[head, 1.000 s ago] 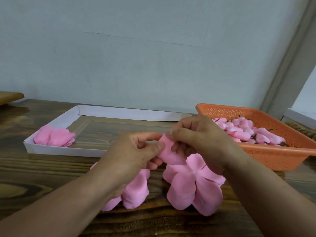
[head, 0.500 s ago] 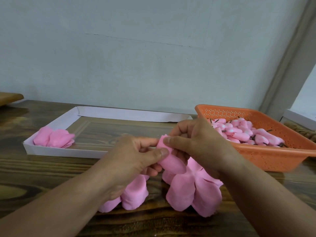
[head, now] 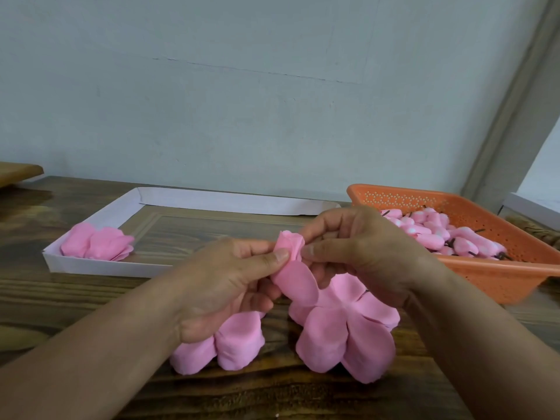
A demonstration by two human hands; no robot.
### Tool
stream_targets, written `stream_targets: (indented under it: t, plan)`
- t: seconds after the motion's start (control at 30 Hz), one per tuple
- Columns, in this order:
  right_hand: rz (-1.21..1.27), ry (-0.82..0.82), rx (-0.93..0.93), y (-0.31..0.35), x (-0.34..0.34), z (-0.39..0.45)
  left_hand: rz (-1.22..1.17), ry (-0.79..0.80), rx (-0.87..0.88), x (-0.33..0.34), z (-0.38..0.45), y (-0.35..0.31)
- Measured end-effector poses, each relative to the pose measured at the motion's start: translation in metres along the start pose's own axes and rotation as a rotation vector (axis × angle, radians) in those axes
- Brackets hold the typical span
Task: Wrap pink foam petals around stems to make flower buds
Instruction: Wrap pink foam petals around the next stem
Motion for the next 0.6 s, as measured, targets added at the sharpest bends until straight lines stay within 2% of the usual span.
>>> stream_targets:
  t: [0.27,0.6]
  plan:
    - [0.029,0.036,-0.044,0.0073,0.0026,-0.0021,-0.041,0.094,-0.040,0.0043,-0.0005,0.0017]
    - [0.072,0.076,-0.055,0.0090,0.0058,-0.0038,-0.083,0.125,-0.059,0.0090,-0.0029,0.0006]
Point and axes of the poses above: each hand's wrist, its own z-axis towards the middle knuckle, its own x-axis out of the palm, y = z × x, the point moved 10 cm from there along z, towards the middle knuckle, and after that the axes turned 3 degrees about x, right-handed, at the moved point
